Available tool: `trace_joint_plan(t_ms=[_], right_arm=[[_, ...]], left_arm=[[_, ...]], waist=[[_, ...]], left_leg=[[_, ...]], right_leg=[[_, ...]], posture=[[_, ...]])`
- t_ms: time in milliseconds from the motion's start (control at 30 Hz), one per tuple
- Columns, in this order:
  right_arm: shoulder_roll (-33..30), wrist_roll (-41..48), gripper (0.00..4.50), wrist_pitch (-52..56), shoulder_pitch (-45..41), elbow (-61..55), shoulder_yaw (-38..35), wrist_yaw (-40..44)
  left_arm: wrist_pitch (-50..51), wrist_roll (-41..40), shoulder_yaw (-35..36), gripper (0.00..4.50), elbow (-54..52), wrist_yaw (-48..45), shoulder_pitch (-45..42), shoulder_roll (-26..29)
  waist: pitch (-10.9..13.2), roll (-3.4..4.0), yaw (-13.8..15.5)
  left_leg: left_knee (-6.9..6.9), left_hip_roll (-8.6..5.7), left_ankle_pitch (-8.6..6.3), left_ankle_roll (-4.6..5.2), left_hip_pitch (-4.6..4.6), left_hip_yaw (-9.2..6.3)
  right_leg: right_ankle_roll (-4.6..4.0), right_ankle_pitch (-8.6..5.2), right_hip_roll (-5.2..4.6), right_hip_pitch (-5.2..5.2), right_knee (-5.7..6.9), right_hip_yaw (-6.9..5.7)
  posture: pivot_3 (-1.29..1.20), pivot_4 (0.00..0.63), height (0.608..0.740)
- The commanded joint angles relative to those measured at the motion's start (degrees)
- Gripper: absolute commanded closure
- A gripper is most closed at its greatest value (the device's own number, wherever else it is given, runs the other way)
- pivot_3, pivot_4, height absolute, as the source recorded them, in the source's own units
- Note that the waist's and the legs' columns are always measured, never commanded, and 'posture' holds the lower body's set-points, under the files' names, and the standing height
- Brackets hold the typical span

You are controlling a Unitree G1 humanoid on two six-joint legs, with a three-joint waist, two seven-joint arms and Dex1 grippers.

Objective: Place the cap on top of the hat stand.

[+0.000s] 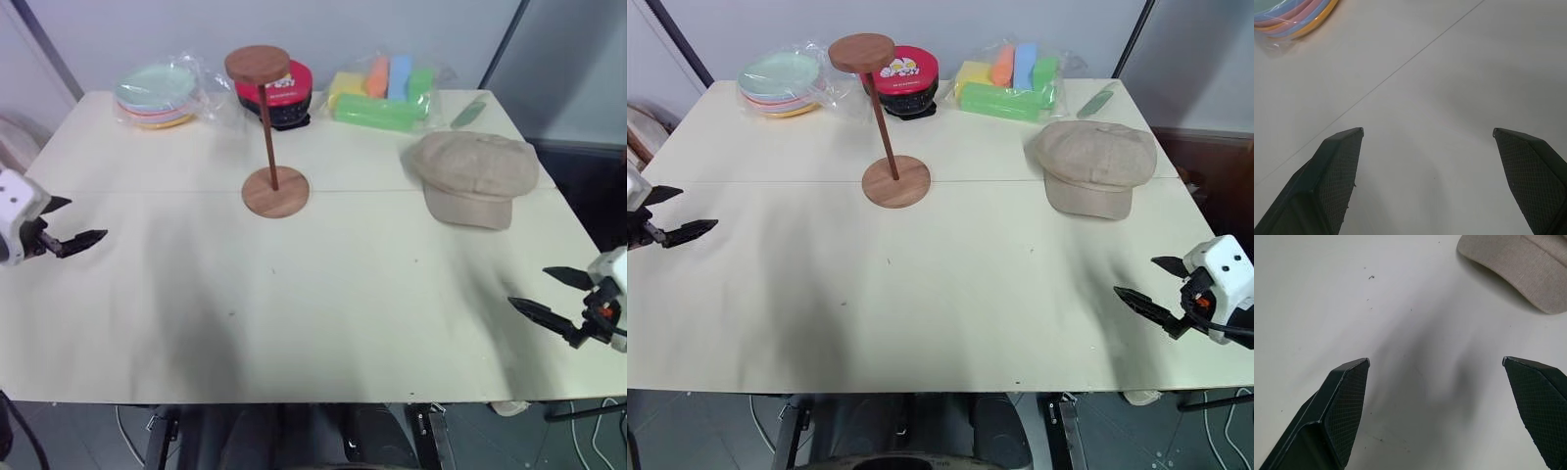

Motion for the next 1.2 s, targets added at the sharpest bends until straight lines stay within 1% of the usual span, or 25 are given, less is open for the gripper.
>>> trace_joint_plan(t_ms=[33, 233, 367, 433, 500, 633, 700, 767, 867, 967, 1100, 1200], right_arm=[[-0.4, -0.2, 0.0, 0.0, -0.9, -1.2, -0.3, -0.5], [-0.6, -0.7, 0.0, 0.0, -1.3, -1.8, 0.4, -1.1], [-1.0, -2.3, 0.0, 0.5, -2.7, -1.9, 1.1, -3.4], [-1.7, -4.5, 0.0, 0.7, -4.1, -2.2, 2.2, -5.7], [-2.7, -7.4, 0.0, 0.6, -5.4, -3.8, 3.6, -8.2], [-4.5, -14.0, 0.0, 0.6, -10.0, -6.5, 8.6, -14.2], [-4.9, -20.8, 0.0, -1.7, -13.7, -6.6, 14.3, -19.3], [-5.2, -27.9, 0.0, -4.9, -16.6, -5.6, 20.3, -23.3], [-3.9, -37.5, 0.0, -8.9, -21.4, -1.4, 29.7, -28.3], [-1.9, -43.0, 0.0, -11.9, -26.2, 5.0, 36.2, -30.7], [1.4, -49.3, 0.0, -18.7, -34.3, 17.6, 43.3, -34.3], [3.5, -52.7, 0.0, -24.3, -40.9, 29.2, 47.1, -37.1]], left_arm=[[-1.2, -0.1, 1.0, 0.04, -1.7, -0.7, 0.4, 1.7], [0.5, -0.4, 1.7, 0.04, -2.6, 0.4, 1.3, 1.5], [4.1, -2.6, 2.1, 0.04, -5.7, -1.4, 1.5, 1.0], [8.3, -5.2, 2.6, 0.04, -10.2, -2.4, 1.6, 0.5], [14.6, -9.0, 3.1, 0.04, -17.5, -3.9, 2.7, 0.0], [27.5, -18.5, 3.3, 0.04, -34.7, -6.2, 6.3, -1.2], [33.2, -23.4, 2.2, 0.04, -44.3, -5.9, 7.1, -2.1], [37.9, -27.7, 1.3, 0.04, -50.9, -4.8, 6.4, -3.4], [44.0, -34.1, -0.4, 0.04, -56.7, -2.4, 2.6, -6.5], [47.8, -37.3, -2.6, 0.04, -59.2, -0.5, -1.3, -9.0], [48.4, -37.6, -5.7, 0.04, -60.3, 0.2, -4.8, -11.0], [48.4, -37.2, -6.9, 0.04, -59.8, 1.1, -6.6, -12.1]], waist=[[0.0, 0.0, 0.0], [0.0, 0.0, 0.0], [0.0, 0.0, 0.0], [0.0, 0.0, -0.1], [0.0, 0.0, 0.0], [0.0, 0.01, -0.1], [0.0, 0.01, -0.2], [0.0, 0.01, -0.2], [0.0, 0.01, -0.2], [0.0, 0.01, -0.2], [0.0, 0.02, -0.3], [0.0, 0.02, -0.5]], left_leg=[[0.0, 0.0, 0.0, 0.0, 0.0, 0.0], [0.01, 0.0, 0.0, 0.0, 0.01, 0.0], [0.04, 0.0, 0.0, 0.0, 0.01, 0.01], [0.06, 0.0, 0.0, 0.0, 0.01, 0.01], [0.1, 0.0, 0.0, 0.0, 0.0, 0.01], [0.12, 0.0, 0.0, 0.0, -0.03, 0.0], [0.15, 0.02, 0.0, 0.0, -0.05, -0.01], [0.16, 0.02, 0.0, 0.0, -0.06, -0.01], [0.2, 0.01, 0.0, 0.0, -0.08, 0.0], [0.46, -0.05, 0.01, 0.0, -0.25, -0.02], [0.55, -0.19, 0.01, 0.0, -0.29, -0.06], [0.58, -0.21, 0.01, 0.0, -0.31, -0.03]], right_leg=[[0.0, 0.0, 0.0, 0.0, 0.01, 0.0], [0.01, 0.0, 0.01, -0.01, 0.06, 0.0], [0.02, 0.01, 0.01, 0.0, 0.07, 0.0], [0.02, 0.01, 0.01, 0.0, 0.09, 0.0], [0.02, 0.01, 0.01, 0.0, 0.11, 0.0], [0.02, 0.01, -0.01, -0.01, 0.13, 0.01], [0.02, 0.01, 0.04, -0.02, 0.13, 0.0], [0.02, 0.01, 0.05, -0.04, 0.14, 0.0], [0.02, 0.01, 0.06, -0.06, 0.18, 0.0], [0.03, 0.02, 0.08, -0.14, 0.28, -0.01], [0.09, 0.06, 0.1, -0.16, 0.35, -0.01], [0.09, 0.07, 0.1, -0.23, 0.42, 0.01]], posture=[[0.0, 0.15, 0.74], [0.0, 0.15, 0.74], [0.0, 0.15, 0.74], [0.0, 0.15, 0.74], [0.0, 0.15, 0.74], [0.0, 0.15, 0.74], [0.0, 0.15, 0.74], [0.0, 0.15, 0.74], [0.0, 0.15, 0.74], [0.0, 0.15, 0.74], [0.0, 0.15, 0.74], [0.0, 0.15, 0.74]])
